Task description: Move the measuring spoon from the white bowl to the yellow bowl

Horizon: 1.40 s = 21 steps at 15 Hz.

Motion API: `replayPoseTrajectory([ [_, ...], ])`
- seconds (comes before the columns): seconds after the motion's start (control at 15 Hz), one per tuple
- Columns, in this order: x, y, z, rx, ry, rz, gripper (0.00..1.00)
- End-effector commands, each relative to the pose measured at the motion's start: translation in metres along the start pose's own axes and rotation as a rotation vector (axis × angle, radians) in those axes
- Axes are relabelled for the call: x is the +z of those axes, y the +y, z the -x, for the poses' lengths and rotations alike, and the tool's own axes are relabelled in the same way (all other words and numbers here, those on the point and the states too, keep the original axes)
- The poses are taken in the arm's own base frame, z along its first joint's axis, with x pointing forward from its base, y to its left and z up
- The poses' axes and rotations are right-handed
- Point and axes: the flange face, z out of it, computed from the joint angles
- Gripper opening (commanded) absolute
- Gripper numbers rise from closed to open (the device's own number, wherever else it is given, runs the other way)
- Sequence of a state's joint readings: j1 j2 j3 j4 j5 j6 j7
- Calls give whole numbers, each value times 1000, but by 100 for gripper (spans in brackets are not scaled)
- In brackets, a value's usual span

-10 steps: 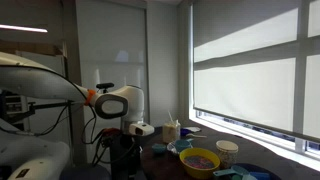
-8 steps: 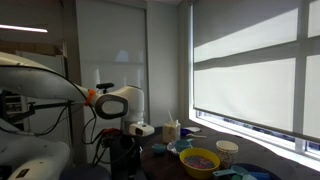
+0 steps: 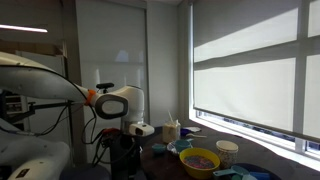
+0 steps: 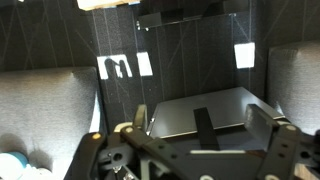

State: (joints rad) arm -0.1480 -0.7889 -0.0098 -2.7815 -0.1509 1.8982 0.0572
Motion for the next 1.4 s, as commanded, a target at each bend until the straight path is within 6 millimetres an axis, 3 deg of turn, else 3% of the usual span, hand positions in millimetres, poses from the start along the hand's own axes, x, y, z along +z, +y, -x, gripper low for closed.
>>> replayPoseTrajectory([
  [0.0, 0, 0, 0, 0, -1, 0, 100],
  [0.4, 0, 0, 0, 0, -1, 0, 100],
  [0.53, -16, 1, -4, 30, 94, 1, 100],
  [0.8, -67, 4, -17, 85, 329, 10, 100],
  [1.13, -128, -12, -42, -8, 599, -71, 100],
  [1.27, -139, -22, -46, -79, 620, -105, 100],
  [1.33, -128, -16, -38, -26, 601, -65, 100],
])
